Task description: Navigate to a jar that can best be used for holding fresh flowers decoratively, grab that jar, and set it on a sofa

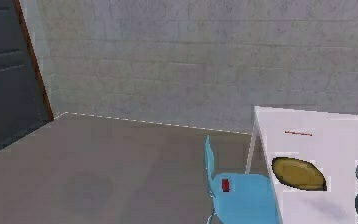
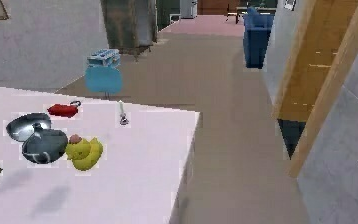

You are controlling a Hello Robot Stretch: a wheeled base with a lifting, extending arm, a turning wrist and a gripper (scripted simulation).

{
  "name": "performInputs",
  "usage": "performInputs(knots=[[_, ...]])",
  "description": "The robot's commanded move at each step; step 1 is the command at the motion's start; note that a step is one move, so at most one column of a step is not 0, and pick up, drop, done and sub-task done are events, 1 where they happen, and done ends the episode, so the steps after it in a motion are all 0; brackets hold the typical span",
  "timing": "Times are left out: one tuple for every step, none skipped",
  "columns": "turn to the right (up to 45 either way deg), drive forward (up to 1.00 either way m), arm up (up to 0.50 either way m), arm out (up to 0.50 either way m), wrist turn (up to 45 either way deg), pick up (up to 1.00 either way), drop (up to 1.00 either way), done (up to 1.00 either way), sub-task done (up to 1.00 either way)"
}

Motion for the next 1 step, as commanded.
performInputs(knots=[[0.0, 0.35, 0.0, 0.0, 0.0, 0.0, 0.0, 0.0, 0.0]])
